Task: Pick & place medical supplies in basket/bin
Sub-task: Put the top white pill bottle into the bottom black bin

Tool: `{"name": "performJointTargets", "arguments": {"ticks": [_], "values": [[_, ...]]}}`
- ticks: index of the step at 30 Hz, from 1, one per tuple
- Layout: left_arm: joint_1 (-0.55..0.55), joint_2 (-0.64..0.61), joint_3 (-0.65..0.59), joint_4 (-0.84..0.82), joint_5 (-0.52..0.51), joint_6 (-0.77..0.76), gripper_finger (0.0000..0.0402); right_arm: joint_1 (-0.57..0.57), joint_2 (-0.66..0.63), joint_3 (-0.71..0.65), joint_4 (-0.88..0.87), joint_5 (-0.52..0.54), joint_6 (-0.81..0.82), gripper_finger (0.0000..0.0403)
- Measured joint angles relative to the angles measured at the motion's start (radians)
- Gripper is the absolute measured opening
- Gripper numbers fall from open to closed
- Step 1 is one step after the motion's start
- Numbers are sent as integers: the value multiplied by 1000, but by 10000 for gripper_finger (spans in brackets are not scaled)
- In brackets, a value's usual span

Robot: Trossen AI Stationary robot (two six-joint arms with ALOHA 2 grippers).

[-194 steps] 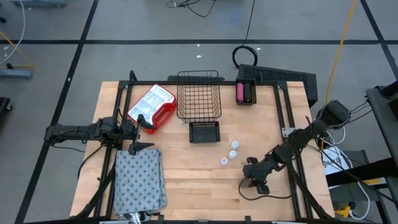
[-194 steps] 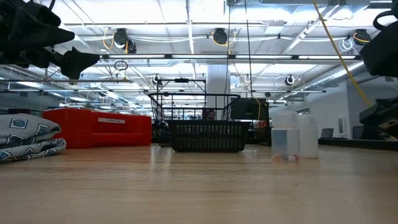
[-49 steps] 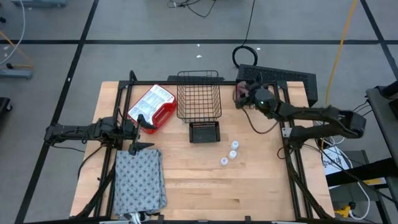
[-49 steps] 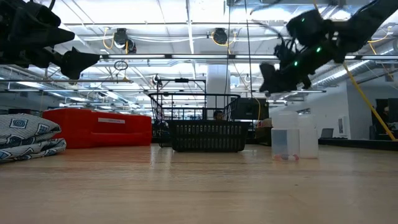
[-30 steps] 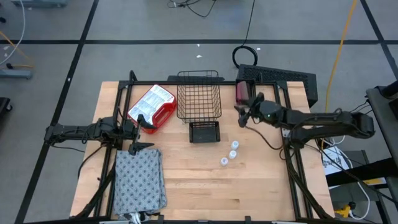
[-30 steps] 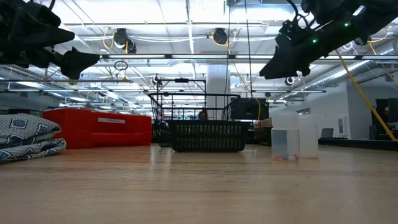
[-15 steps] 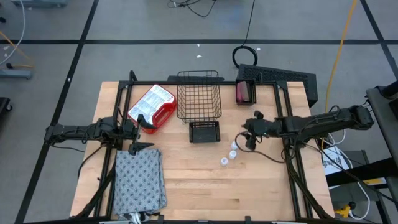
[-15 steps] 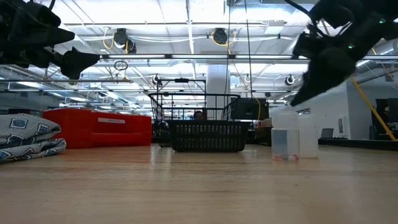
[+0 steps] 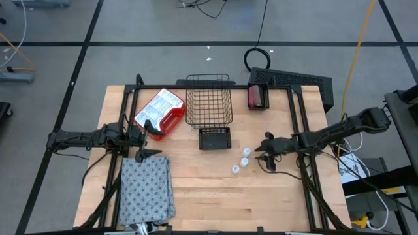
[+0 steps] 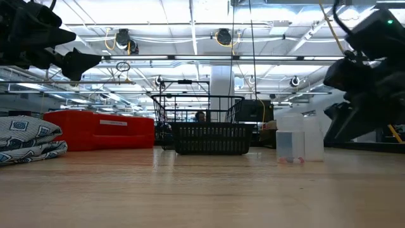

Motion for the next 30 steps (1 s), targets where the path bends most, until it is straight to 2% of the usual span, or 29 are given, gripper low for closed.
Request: {"name": "performJointTargets", "arguments": {"ticks": [4, 7, 11, 16, 19, 30], "values": [[0, 0, 0, 0, 0, 0, 374, 18, 9, -72, 152, 57, 24, 156], [0, 0, 0, 0, 0, 0, 374, 26, 33, -90, 155, 129, 51, 162], [0, 0, 0, 0, 0, 0, 374, 26, 86, -93, 169, 157, 77, 195], [0, 0, 0, 0, 0, 0, 374, 26, 169, -93, 272, 139, 63, 249], [0, 0, 0, 0, 0, 0, 374, 26, 222, -93, 332, 140, 41, 267], [0, 0, 0, 0, 0, 0, 374, 26, 414, -91, 577, 160, -18, 255]]}}
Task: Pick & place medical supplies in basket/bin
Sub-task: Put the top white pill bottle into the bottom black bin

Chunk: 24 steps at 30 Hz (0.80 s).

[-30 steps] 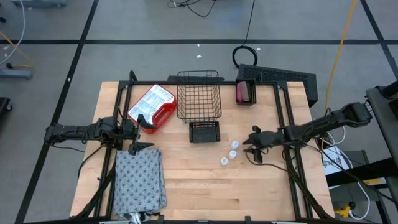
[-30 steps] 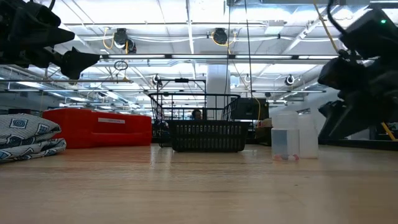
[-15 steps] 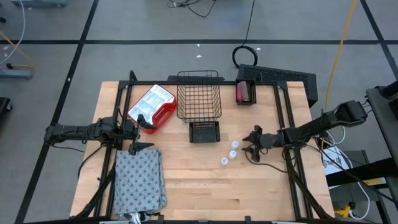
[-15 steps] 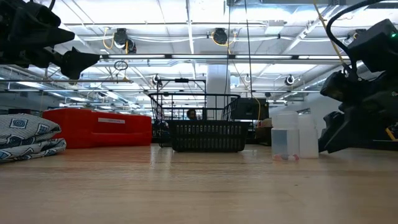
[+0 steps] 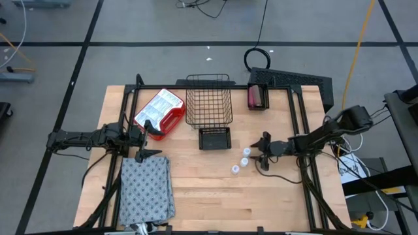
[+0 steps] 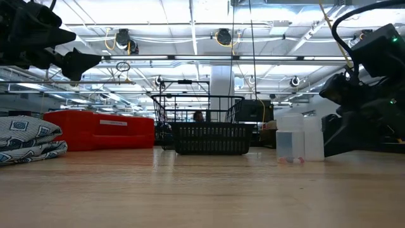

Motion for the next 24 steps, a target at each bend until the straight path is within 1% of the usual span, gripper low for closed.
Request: {"name": "performJointTargets", "arguments": {"ticks": [7, 10, 15, 19, 24], "values": [[0, 0, 0, 0, 0, 0, 374, 0, 116, 18, 130, 0, -28, 254], [0, 0, 0, 0, 0, 0, 374, 0, 151, 22, 160, -1, -48, 254], [0, 0, 0, 0, 0, 0, 374, 0, 165, 23, 175, 1, -50, 253], [0, 0, 0, 0, 0, 0, 374, 0, 167, 23, 223, -7, -74, 253], [0, 0, 0, 0, 0, 0, 374, 0, 167, 23, 219, -3, -100, 253]]}}
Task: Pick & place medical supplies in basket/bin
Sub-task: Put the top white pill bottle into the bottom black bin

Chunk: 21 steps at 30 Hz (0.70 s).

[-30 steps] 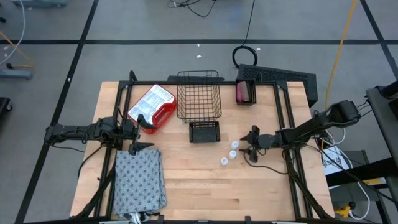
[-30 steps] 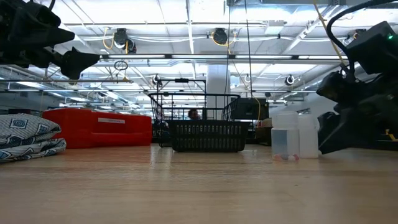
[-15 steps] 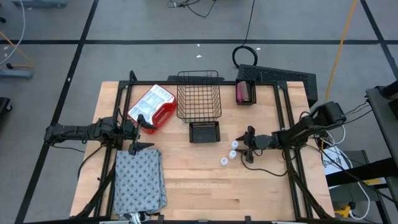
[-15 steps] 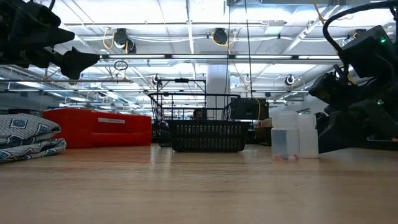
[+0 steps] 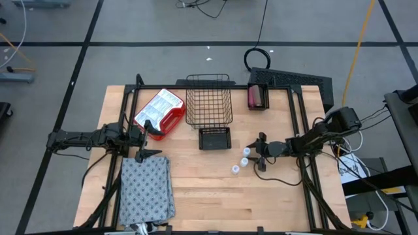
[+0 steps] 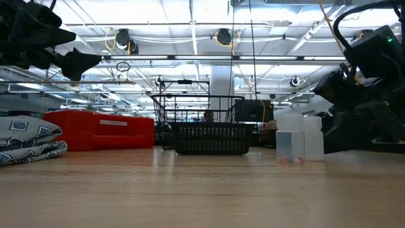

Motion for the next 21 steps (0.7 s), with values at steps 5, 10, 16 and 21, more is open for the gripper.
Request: {"name": "performJointTargets", "arguments": {"ticks": [5, 10, 16, 21], "values": [[0, 0, 0, 0, 0, 0, 374, 0, 0, 0, 1, 1, 2, 253], [0, 0, 0, 0, 0, 0, 374, 0, 17, 0, 1, 2, 3, 237], [0, 0, 0, 0, 0, 0, 374, 0, 44, 4, 18, 1, -1, 191], [0, 0, 0, 0, 0, 0, 374, 0, 46, 4, 29, 0, -31, 153]]}}
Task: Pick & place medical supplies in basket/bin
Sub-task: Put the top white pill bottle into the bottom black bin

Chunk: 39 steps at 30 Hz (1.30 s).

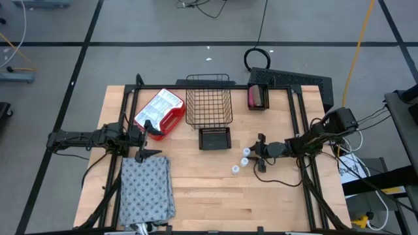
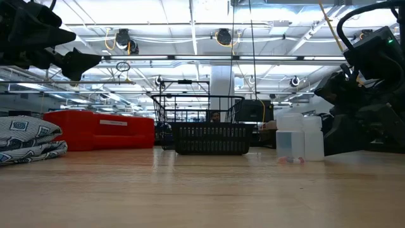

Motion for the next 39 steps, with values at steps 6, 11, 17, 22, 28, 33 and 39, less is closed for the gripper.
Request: {"name": "performJointTargets", "arguments": {"ticks": [6, 11, 17, 22, 28, 33, 39], "values": [[0, 0, 0, 0, 0, 0, 374, -1, -1, 0, 8, 29, -44, 129], [0, 0, 0, 0, 0, 0, 374, -3, -14, 0, 49, 145, -51, 130], [0, 0, 0, 0, 0, 0, 374, -49, -82, 0, 86, 157, -119, 128], [0, 0, 0, 0, 0, 0, 374, -121, -155, 0, 88, 32, -115, 127], [0, 0, 0, 0, 0, 0, 374, -152, -188, 0, 86, -31, -121, 126], [0, 0, 0, 35, 0, -12, 374, -153, -187, 0, 85, -58, -122, 118], [0, 0, 0, 186, -1, -8, 374, -152, -187, 0, 85, -82, -122, 79]]}}
